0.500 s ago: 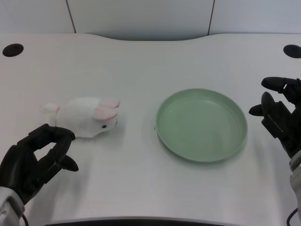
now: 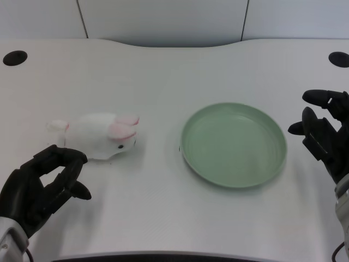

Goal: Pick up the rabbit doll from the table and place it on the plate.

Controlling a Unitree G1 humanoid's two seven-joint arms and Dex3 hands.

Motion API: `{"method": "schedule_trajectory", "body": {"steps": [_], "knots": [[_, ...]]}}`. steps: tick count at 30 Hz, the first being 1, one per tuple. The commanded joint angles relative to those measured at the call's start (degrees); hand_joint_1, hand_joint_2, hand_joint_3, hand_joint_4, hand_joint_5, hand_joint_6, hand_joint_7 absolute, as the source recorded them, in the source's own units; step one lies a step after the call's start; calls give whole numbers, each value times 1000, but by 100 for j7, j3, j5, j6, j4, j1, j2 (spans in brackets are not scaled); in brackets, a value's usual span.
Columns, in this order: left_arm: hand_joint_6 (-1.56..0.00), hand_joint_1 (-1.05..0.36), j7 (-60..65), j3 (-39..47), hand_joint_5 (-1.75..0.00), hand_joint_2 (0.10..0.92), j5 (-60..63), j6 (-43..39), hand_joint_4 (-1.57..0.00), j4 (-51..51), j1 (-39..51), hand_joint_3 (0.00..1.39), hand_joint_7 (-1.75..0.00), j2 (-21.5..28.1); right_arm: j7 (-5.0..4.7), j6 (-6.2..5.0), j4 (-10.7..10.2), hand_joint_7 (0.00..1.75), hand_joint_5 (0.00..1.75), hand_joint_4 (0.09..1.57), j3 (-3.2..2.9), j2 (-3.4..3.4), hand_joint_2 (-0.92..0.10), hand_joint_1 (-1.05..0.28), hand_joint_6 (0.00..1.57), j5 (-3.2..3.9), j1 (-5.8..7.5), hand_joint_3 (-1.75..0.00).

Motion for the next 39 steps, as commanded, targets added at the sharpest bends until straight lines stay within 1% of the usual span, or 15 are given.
{"method": "schedule_trajectory", "body": {"steps": [1, 5, 9, 12, 13, 17, 21, 22, 23, 24, 27, 30, 31, 35, 39], "knots": [[-528, -390, 47, 27, -1702, 921, 47, -18, -595, -19, 69, 401, -1372, 78, 37, -106, 63, 1411, 1647, 291, -67, -65, -921, -302, 290, 28, -49, -557], [-538, -397, -128, -63, -1701, 921, 254, -568, -592, 80, 113, 409, -1376, 141, 12, -130, 35, 1408, 1638, 278, -49, -35, -921, -297, 283, 5, -12, -566], [-592, -410, -323, -287, -1673, 921, 736, -1377, -589, -180, 133, 457, -1251, 419, -128, 51, -189, 1416, 1631, 261, 9, 2, -921, -269, 272, -47, 32, -597], [-642, -430, -274, -378, -1576, 921, 1004, -1641, -622, -396, 132, 431, -1058, 523, -118, -26, -198, 1447, 1667, 238, 28, -4, -920, -238, 255, -63, 44, -656], [-646, -431, -226, -416, -1570, 921, 1146, -1736, -624, -478, 106, 431, -1043, 576, -112, -7, -192, 1453, 1673, 235, 14, -11, -920, -236, 253, -41, 37, -661], [-632, -435, -38, -649, -1214, 921, 2130, -2281, -574, -531, -124, 278, -640, 1031, -55, -32, -75, 1457, 1672, 254, -34, -56, -914, -265, 268, 4, -5, -628], [-636, -430, 10, -681, -1156, 921, 2285, -2420, -570, -465, -157, 261, -567, 1071, -40, -45, -53, 1451, 1668, 263, -44, -58, -921, -270, 275, 3, -13, -609], [-638, -430, 21, -941, -1153, 921, 2963, -2626, -570, -346, -625, 260, -562, 1470, -3, -59, 16, 1451, 1667, 264, -75, -99, -921, -270, 275, 19, -39, -608], [-504, -599, 32, -1134, -886, 906, 3483, -2787, -395, -250, -978, 146, -374, 1766, 25, -72, 69, 1439, 1661, 265, -98, -129, -920, -277, 263, 30, -59, -592], [-485, -657, 50, -1270, -737, 913, 3845, -2903, -366, -172, -1222, 79, -260, 1965, 45, -82, 108, 1434, 1658, 266, -115, -150, -921, -279, 259, 38, -74, -585], [-410, -752, 232, -1665, -530, 881, 4601, -3179, -245, 188, -1859, 9, -102, 2195, 90, -56, 171, 1424, 1646, 259, -175, -207, -921, -286, 248, 72, -120, -576], [-346, -826, 295, -2054, -601, 880, 5117, -3339, -55, 699, -2478, 1, -32, 2335, 159, -9, 167, 1427, 1635, 235, -251, -204, -921, -296, 249, 170, -140, -556], [-323, -848, 249, -2182, -592, 888, 5269, -3304, -28, 849, -2672, 4, -20, 2365, 152, 6, 165, 1430, 1639, 235, -262, -199, -920, -291, 251, 166, -145, -548], [-280, -910, 152, -2506, -535, 883, 5542, -3255, 0, 1396, -3207, 3, -5, 2375, -10, 138, -28, 1439, 1657, 246, -209, -170, -921, -277, 260, 33, -119, -541], [-257, -950, 93, -2785, -511, 889, 5741, -3176, 1, 2080, -3695, 5, -4, 2321, -17, 145, 2, 1439, 1664, 237, -207, -166, -921, -270, 254, 27, -128, -565]]}}
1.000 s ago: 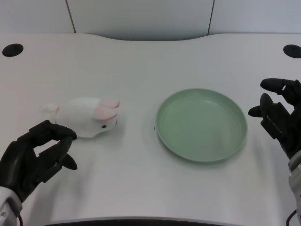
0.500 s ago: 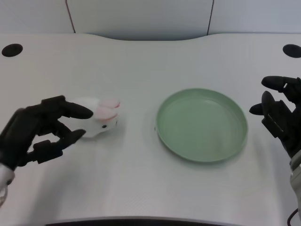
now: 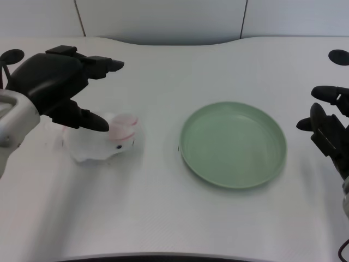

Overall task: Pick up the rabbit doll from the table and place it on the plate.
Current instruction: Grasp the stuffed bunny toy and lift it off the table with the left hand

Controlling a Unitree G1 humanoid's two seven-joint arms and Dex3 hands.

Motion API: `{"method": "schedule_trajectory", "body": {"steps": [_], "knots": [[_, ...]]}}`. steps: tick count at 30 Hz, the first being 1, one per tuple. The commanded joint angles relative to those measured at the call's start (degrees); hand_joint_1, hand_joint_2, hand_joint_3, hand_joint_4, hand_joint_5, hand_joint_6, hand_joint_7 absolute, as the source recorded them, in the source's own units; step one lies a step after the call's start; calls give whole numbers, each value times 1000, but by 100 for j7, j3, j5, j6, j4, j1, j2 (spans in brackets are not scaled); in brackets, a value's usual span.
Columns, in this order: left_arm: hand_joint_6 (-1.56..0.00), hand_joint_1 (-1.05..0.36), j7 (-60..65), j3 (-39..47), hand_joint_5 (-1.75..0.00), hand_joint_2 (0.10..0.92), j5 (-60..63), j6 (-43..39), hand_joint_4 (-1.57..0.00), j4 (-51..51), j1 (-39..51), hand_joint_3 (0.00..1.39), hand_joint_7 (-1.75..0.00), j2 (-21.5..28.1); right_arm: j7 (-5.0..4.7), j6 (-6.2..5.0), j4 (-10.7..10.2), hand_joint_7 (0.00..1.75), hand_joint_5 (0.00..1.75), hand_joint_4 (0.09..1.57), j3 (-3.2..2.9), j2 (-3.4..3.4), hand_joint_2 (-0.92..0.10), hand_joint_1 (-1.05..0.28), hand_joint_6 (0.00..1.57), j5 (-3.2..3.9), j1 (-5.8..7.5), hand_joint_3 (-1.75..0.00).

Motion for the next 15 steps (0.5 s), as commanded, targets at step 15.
{"method": "schedule_trajectory", "body": {"steps": [15], "knots": [[-215, -991, -696, -861, -371, 888, 117, 192, 1, 2237, -1312, 0, -13, -22, 41, 31, -8, 1448, 1652, 230, -58, 0, -921, -308, 252, 81, -8, -513]]}}
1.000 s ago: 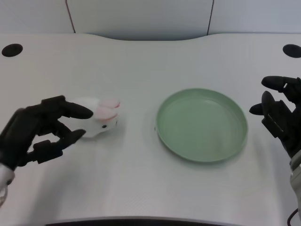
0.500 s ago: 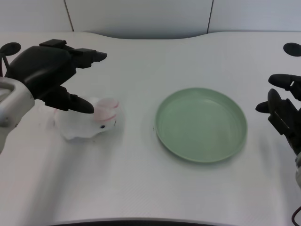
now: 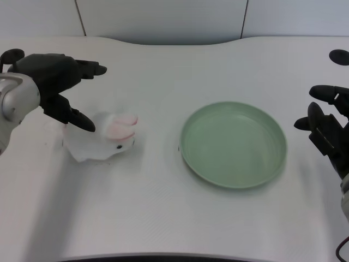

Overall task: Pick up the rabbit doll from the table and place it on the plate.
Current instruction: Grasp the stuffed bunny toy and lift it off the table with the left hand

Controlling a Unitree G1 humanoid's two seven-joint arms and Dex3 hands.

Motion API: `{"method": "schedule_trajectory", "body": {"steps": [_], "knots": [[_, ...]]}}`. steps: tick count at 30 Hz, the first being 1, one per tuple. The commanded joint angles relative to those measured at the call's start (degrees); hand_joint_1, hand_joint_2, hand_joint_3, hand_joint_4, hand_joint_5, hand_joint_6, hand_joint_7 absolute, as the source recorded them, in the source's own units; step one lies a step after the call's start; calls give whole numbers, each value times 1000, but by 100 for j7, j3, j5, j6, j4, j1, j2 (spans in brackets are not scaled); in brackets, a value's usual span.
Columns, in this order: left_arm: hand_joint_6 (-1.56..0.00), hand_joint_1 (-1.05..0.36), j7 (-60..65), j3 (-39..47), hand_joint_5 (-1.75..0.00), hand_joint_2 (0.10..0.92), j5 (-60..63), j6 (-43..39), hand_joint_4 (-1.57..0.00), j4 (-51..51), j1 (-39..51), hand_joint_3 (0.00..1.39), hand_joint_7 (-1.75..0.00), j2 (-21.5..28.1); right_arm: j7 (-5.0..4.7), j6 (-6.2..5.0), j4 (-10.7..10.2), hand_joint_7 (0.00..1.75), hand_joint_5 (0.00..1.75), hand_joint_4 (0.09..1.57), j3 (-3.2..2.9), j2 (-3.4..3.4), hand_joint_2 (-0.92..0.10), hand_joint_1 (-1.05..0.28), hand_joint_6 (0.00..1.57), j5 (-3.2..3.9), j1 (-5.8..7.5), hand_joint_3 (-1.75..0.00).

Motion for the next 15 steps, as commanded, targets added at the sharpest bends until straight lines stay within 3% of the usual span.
{"method": "schedule_trajectory", "body": {"steps": [1, 4, 7, 10, 15], "knots": [[-218, -984, -271, -103, -383, 885, -52, 66, 1, 330, -131, 0, -15, 29, 14, -83, 25, 1446, 1654, 235, -32, -49, -921, -311, 252, 18, 17, -516], [-233, -1004, -372, -195, -419, 884, -36, 98, 1, 709, -262, 1, -25, -31, -32, -77, 8, 1437, 1642, 241, -11, -46, -921, -291, 260, -44, 20, -562], [-234, -1009, -358, -222, -429, 884, -48, 63, 1, 810, -312, 1, -27, -42, -34, -78, 11, 1433, 1638, 243, -14, -44, -921, -289, 263, -47, 19, -563], [-263, -973, -161, -328, -506, 862, -22, 91, 1, 1525, -554, 1, -44, -411, 22, -43, -17, 1432, 1639, 246, -40, -35, -921, -286, 264, 31, 39, -556], [-280, -951, 203, -536, -609, 850, 98, 121, 1, 2276, -874, 2, -55, -772, 26, -95, -162, 1444, 1654, 245, 5, -7, -921, -295, 268, -15, 142, -537]]}}
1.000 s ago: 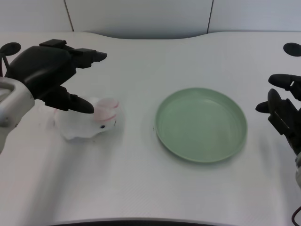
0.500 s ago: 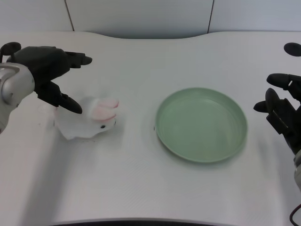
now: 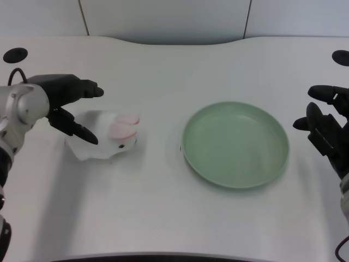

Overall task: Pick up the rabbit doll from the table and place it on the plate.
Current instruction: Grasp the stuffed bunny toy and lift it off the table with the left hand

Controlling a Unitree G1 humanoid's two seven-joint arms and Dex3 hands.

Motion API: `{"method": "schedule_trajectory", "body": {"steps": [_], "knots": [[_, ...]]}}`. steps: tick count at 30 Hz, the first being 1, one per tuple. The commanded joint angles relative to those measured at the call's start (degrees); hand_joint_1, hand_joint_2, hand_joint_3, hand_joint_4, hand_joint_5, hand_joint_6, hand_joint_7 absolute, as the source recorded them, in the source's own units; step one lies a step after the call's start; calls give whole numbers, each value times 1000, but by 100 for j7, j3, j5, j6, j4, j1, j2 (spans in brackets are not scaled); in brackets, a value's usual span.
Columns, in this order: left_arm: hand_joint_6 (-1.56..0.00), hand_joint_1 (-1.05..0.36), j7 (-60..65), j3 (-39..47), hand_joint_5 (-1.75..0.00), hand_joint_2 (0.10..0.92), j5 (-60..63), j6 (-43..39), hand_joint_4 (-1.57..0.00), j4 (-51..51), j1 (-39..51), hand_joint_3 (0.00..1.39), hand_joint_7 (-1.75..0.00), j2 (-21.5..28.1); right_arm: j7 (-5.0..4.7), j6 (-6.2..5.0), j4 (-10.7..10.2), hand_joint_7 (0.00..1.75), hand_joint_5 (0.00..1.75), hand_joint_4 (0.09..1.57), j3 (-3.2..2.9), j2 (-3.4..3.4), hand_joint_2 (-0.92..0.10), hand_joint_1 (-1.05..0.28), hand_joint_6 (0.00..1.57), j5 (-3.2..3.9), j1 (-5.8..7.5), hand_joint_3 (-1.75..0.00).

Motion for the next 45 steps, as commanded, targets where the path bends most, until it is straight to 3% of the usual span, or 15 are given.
{"method": "schedule_trajectory", "body": {"steps": [1, 4, 7, 10, 13, 15, 20, 22, 27, 30, 35, 37, 39, 45], "knots": [[-281, -952, 291, -160, -617, 850, 104, 112, 1, 470, -277, 2, -56, -203, 3, -92, -141, 1445, 1656, 246, 4, -21, -921, -300, 268, 5, 143, -536], [-291, -952, 628, -337, -647, 851, 212, 391, 0, 924, -453, 1, -62, -576, 16, -68, -173, 1434, 1650, 244, 3, -29, -921, -301, 255, 6, 205, -539], [-295, -949, 943, -431, -664, 847, 245, 493, 1, 1179, -528, 0, -66, -832, 12, 23, -315, 1425, 1640, 230, 10, -22, -921, -289, 237, 36, 269, -568], [-305, -946, 1121, -461, -675, 849, 238, 554, 1, 1347, -565, 1, -73, -1026, 79, 3, -334, 1431, 1648, 237, -29, -6, -921, -286, 239, 119, 296, -575], [-320, -944, 1186, -439, -688, 843, 184, 634, 1, 1465, -567, 0, -82, -1157, -18, 173, -479, 1434, 1650, 244, -29, 25, -921, -306, 250, 112, 332, -543], [-319, -928, 1255, -508, -695, 825, 256, 714, 1, 1531, -573, 0, -83, -1219, -43, 186, -541, 1436, 1656, 252, -31, 54, -921, -310, 255, 116, 363, -528], [-294, -840, 1289, -782, -675, 783, 476, 803, 1, 1648, -611, 3, -79, -1277, -87, 199, -601, 1438, 1662, 243, -17, 58, -921, -300, 265, 70, 405, -537], [-324, -737, 1294, -840, -663, 717, 516, 778, 1, 1663, -614, 1, -104, -1261, -101, 211, -621, 1437, 1660, 240, -3, 41, -921, -297, 266, 36, 417, -541], [-325, -646, 1138, -1040, -587, 688, 656, 848, 1, 1686, -698, 1, -112, -1224, -5, 262, -710, 1428, 1650, 225, -46, 43, -921, -300, 252, 166, 460, -553], [-325, -711, 1145, -1174, -572, 708, 773, 830, 1, 1678, -721, 9, -113, -1198, 52, 242, -775, 1435, 1669, 229, -57, 61, -921, -311, 248, 246, 500, -538], [-316, -721, 1146, -1281, -536, 727, 836, 798, 1, 1671, -730, 12, -106, -1179, 36, 269, -829, 1444, 1675, 251, -38, 38, -921, -314, 256, 229, 537, -530], [-303, -692, 1185, -1356, -509, 728, 894, 825, 1, 1668, -738, 9, -99, -1172, -36, 287, -846, 1432, 1662, 242, -25, 36, -921, -300, 245, 173, 552, -550], [-273, -667, 1146, -1454, -449, 736, 974, 838, 1, 1664, -765, 10, -85, -1148, -33, 279, -860, 1422, 1653, 231, -14, 20, -921, -299, 238, 160, 576, -559], [-225, -607, 1140, -1593, -365, 745, 1099, 939, 1, 1672, -739, 6, -66, -1113, -67, 449, -1037, 1432, 1678, 233, -21, 36, -921, -318, 255, 224, 612, -513]]}}
